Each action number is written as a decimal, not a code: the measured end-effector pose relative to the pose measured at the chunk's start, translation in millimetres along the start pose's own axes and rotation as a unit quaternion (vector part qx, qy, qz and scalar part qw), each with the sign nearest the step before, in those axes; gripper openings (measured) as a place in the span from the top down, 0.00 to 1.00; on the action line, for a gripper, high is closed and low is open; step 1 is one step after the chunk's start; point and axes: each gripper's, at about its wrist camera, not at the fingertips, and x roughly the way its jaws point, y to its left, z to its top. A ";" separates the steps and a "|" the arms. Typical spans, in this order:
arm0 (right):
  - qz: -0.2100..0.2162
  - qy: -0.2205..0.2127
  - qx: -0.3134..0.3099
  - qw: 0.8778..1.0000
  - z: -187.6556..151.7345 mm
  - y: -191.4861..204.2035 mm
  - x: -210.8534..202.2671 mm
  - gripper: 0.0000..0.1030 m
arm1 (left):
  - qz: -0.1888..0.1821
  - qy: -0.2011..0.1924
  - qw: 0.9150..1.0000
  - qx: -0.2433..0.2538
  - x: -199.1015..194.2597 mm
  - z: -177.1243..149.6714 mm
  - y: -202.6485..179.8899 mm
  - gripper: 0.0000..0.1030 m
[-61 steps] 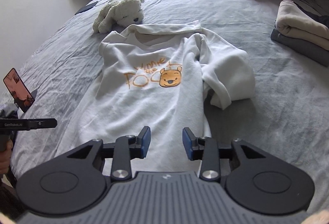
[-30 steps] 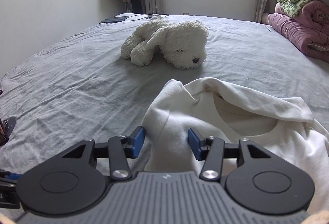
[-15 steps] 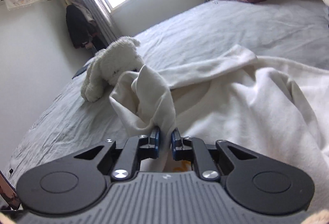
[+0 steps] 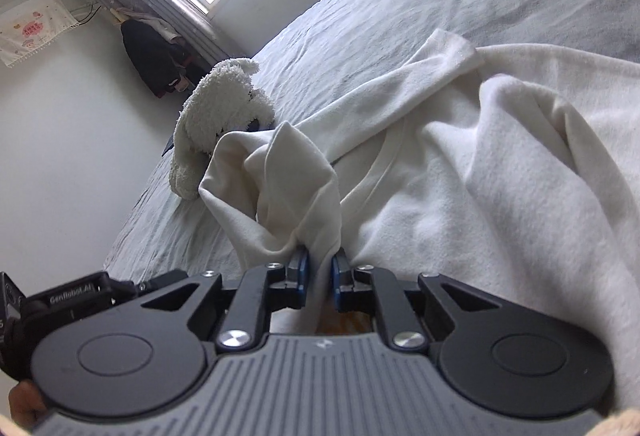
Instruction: Fold clothes
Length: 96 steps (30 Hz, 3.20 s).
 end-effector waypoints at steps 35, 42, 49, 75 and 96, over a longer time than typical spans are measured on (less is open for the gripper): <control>0.041 0.012 -0.035 0.998 -8.9 18.4 -8.9 0.45 | 0.229 -0.148 0.950 0.149 -32.2 59.4 -46.7 0.91; 0.043 0.017 -0.037 0.998 -9.2 16.9 -7.5 0.45 | 0.280 -0.136 0.944 0.108 -55.3 53.4 -6.0 0.91; 0.042 0.019 -0.042 0.998 -10.8 19.1 -7.1 0.45 | 0.304 -0.109 0.942 0.093 -59.6 36.3 3.2 0.91; 0.044 0.020 -0.032 0.998 -10.9 17.8 -7.5 0.45 | 0.048 0.159 0.943 0.287 -39.9 -24.6 -70.3 0.58; 0.046 0.018 -0.025 0.998 -11.4 16.4 -7.6 0.45 | 0.183 0.117 0.947 0.238 52.6 65.3 -90.5 0.45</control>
